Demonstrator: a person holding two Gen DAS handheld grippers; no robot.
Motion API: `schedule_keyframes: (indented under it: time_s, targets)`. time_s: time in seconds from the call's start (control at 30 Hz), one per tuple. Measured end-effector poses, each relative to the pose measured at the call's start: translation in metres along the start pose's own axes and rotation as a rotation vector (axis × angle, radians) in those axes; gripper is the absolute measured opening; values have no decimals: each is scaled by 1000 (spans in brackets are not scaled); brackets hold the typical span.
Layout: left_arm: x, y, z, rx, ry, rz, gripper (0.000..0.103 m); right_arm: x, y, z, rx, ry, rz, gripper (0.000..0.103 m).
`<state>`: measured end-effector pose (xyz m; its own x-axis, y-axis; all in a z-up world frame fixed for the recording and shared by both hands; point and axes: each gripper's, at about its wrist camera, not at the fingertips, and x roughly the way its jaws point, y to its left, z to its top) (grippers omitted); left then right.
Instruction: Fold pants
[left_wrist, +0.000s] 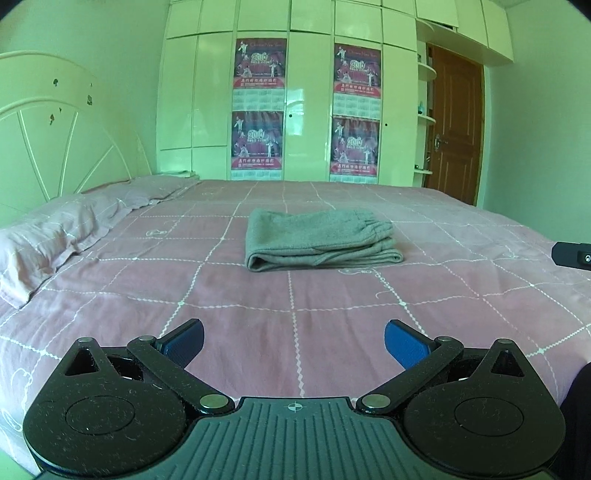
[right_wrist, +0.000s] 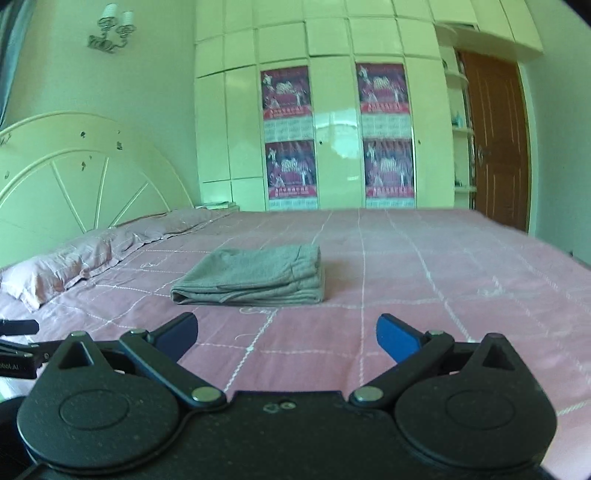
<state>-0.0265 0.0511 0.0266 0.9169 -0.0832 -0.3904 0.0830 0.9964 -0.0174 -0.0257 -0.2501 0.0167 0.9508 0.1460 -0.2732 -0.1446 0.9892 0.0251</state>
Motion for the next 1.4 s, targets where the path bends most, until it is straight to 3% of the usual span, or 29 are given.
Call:
schedule_keyframes:
  time_s: [0.13, 1.4]
  targets:
    - [1, 1, -1, -15, 14, -4, 103, 10, -6, -8, 38, 55, 2, 97]
    - [-3, -1, -4, -24, -14, -10, 103, -1, -7, -6, 0, 49, 43, 97]
